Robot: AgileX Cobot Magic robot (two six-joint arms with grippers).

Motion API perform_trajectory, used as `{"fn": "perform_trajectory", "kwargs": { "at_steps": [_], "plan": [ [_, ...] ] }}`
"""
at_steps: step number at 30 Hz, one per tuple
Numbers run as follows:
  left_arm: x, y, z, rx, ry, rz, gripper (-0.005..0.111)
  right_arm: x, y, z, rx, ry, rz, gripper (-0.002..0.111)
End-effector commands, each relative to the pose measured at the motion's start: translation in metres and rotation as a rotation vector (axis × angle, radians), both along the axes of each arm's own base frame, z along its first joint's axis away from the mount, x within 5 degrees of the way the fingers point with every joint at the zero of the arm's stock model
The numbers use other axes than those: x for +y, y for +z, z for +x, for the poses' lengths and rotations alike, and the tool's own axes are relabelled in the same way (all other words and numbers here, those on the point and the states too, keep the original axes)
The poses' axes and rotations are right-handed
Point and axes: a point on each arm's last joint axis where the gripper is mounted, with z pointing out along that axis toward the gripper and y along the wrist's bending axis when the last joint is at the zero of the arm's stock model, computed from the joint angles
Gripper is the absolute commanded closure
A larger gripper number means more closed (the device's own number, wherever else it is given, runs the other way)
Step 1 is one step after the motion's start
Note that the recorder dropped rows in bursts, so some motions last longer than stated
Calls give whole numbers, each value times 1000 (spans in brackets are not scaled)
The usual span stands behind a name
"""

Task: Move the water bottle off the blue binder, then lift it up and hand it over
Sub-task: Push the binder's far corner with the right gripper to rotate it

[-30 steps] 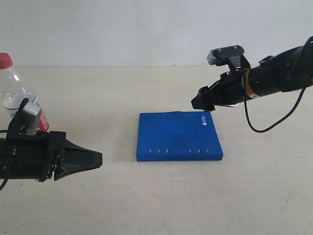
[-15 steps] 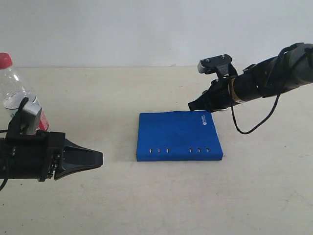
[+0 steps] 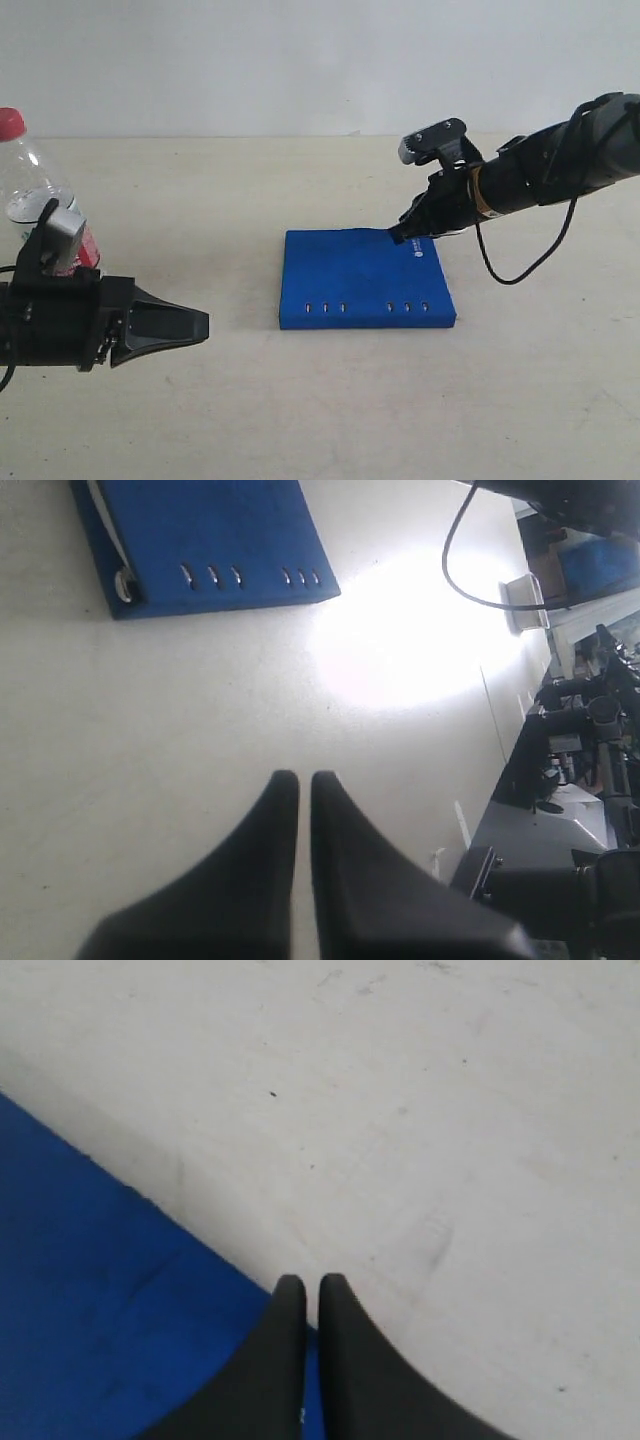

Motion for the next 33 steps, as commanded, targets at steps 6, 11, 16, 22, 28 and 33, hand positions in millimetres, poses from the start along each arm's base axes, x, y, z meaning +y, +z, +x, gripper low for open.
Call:
{"fn": "perform_trajectory", "kwargs": {
  "at_steps": [6, 11, 16, 22, 28, 33],
  "plan": [
    [0, -1, 0, -71, -30, 46, 102, -8, -9, 6, -80, 52, -159, 108],
    [0, -1, 0, -71, -31, 44, 102, 0, -18, 1, 17, 38, -30, 108],
    [0, -1, 0, -72, -32, 42, 102, 12, 0, -9, 76, 94, 127, 108],
    [0, -2, 0, -98, -44, 62, 102, 4, -11, -80, 250, 112, 125, 108],
    [17, -21, 4, -22, 57, 320, 102, 1, -7, -67, 232, -56, 97, 108],
    [17, -20, 4, -22, 55, 311, 102, 20, -27, -85, 433, 83, 264, 108]
  ]
}}
